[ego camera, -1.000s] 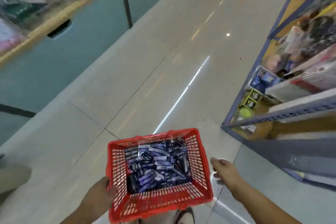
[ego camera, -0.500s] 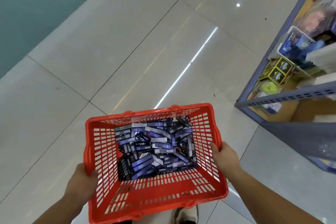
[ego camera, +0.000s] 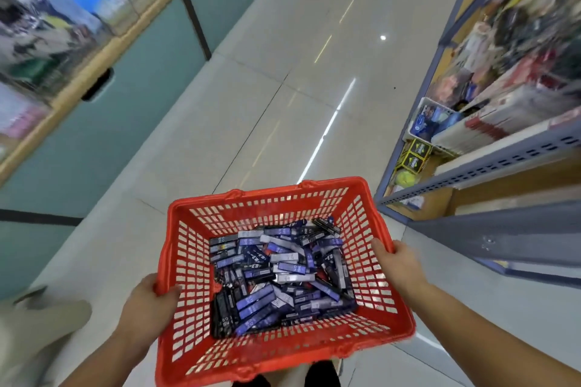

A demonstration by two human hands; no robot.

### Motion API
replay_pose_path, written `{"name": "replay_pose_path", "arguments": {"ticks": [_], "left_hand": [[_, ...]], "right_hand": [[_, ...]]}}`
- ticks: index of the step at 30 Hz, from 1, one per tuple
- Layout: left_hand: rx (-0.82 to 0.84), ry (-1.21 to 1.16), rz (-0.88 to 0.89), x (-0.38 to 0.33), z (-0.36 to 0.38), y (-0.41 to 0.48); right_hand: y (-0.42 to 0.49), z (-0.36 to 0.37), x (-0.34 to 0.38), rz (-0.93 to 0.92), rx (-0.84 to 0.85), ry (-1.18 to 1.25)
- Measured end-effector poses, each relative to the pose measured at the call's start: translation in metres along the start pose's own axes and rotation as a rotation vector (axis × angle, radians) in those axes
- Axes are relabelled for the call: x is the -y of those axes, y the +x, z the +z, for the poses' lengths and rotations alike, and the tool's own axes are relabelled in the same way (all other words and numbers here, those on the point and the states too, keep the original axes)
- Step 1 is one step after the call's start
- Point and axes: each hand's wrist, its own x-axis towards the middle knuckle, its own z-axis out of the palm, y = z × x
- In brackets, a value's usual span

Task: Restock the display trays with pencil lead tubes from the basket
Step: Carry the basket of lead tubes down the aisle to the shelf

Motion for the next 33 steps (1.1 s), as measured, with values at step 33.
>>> {"name": "replay_pose_path", "arguments": {"ticks": [33], "left_hand": [[-0.25,-0.044,0.642,-0.496,-0.241,-0.031]], "right_hand": [[-0.101,-0.248,0.443,-0.099,-0.155,0.638]]}}
